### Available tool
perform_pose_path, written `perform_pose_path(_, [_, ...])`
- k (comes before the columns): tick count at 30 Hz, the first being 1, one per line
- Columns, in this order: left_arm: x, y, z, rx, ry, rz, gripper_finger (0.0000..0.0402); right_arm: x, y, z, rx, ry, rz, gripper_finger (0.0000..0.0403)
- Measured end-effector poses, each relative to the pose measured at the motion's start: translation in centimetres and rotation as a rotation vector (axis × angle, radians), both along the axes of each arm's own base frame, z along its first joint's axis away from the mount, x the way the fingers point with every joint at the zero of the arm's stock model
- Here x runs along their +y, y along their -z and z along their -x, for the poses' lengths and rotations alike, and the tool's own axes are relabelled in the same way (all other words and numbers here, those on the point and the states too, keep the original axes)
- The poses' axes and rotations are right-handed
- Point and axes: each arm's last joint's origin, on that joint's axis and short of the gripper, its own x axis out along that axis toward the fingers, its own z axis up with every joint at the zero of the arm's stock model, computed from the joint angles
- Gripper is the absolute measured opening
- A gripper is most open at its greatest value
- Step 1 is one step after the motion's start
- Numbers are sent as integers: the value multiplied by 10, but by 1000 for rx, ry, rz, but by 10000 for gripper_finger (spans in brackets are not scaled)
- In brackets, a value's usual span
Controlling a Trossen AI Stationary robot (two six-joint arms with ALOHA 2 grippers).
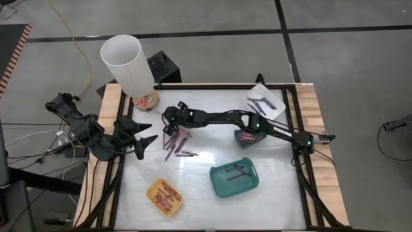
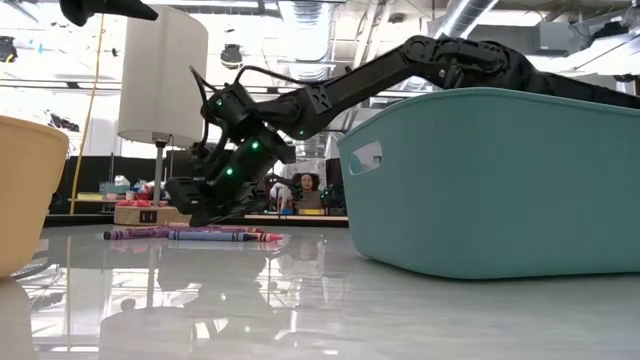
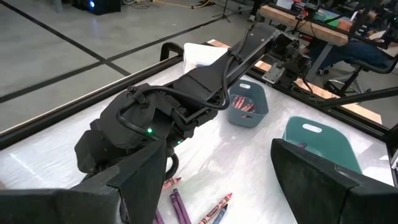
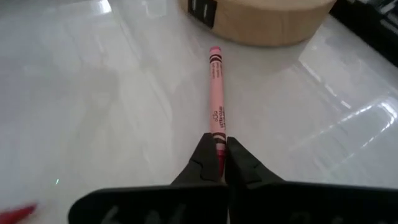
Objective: Sort crayons
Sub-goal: Put the pink crayon into the dark blue bin
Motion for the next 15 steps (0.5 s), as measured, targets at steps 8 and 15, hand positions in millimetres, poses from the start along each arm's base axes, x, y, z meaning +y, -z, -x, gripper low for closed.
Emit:
perform_pose_path(8, [0, 1, 0, 10, -2, -9, 276, 5, -37, 10, 28, -35, -22, 1])
perform_pose_path(15, [1, 1, 1, 10, -5, -12, 276, 13, -77, 21, 33, -56, -4, 0])
